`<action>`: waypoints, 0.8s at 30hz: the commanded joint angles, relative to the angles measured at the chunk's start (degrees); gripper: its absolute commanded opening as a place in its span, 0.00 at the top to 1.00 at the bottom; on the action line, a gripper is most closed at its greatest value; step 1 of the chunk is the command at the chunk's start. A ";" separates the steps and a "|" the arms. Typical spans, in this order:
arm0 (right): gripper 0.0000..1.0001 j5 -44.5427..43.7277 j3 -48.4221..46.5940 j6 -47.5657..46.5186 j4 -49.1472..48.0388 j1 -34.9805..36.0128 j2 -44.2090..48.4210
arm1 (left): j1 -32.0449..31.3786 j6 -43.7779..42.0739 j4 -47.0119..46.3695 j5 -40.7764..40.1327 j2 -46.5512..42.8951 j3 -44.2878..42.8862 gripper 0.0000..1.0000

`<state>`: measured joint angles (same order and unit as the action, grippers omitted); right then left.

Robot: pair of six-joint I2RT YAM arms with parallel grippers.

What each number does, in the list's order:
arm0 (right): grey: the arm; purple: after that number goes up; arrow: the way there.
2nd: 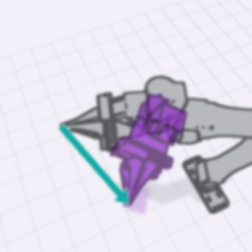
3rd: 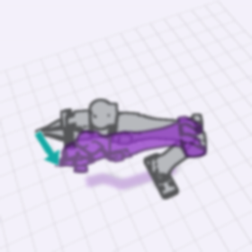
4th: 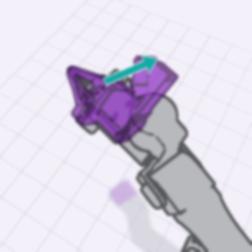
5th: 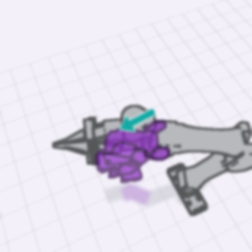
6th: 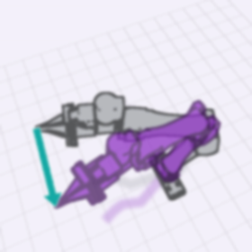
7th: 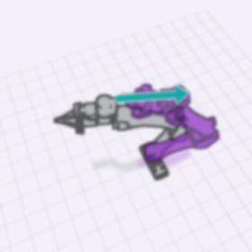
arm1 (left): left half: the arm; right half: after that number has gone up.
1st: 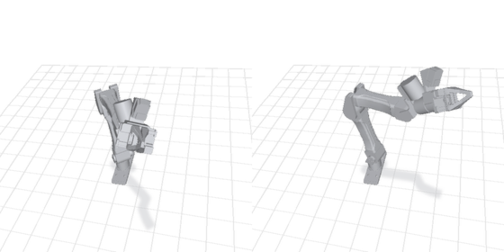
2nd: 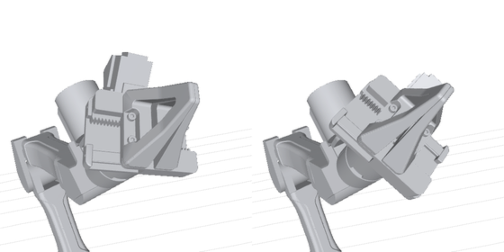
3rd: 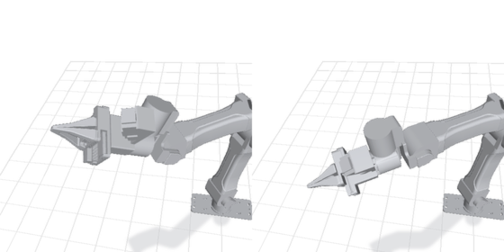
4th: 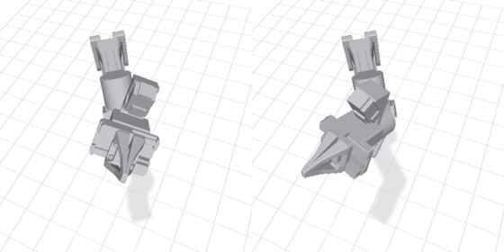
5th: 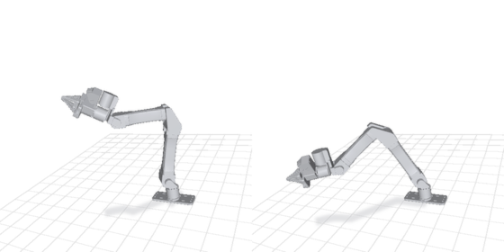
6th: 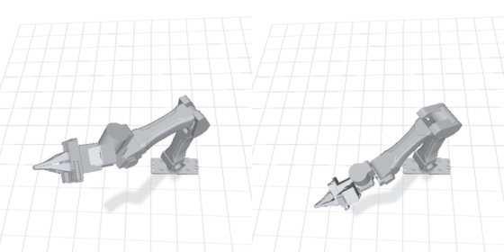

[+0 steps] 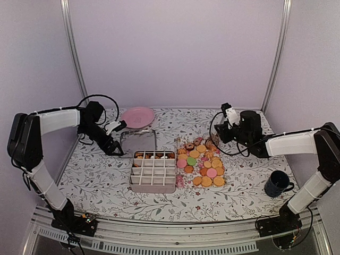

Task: Pack the cookies
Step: Pick up the fake cookies from the plate.

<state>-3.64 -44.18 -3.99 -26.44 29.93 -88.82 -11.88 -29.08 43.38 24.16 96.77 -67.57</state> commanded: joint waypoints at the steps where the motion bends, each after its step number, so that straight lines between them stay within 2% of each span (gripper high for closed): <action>1: 0.58 -0.77 0.49 -1.26 1.43 -0.18 1.61 | -0.79 0.34 0.31 1.50 -0.12 -1.67 0.01; 6: 0.57 0.30 0.35 -1.49 1.78 -0.09 1.62 | -0.85 0.50 -0.05 1.69 -0.65 -1.52 0.01; 14: 0.72 1.09 0.16 -0.44 3.24 0.50 3.26 | -0.82 0.27 -0.06 1.73 -0.66 -1.66 0.01; 24: 0.76 0.90 -7.37 -2.47 7.70 4.31 7.20 | -0.64 -0.98 -1.15 2.26 0.44 -0.17 0.01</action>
<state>-2.85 -46.52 -5.37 -18.83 31.81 -85.32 -12.14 -29.02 43.18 25.23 96.77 -67.90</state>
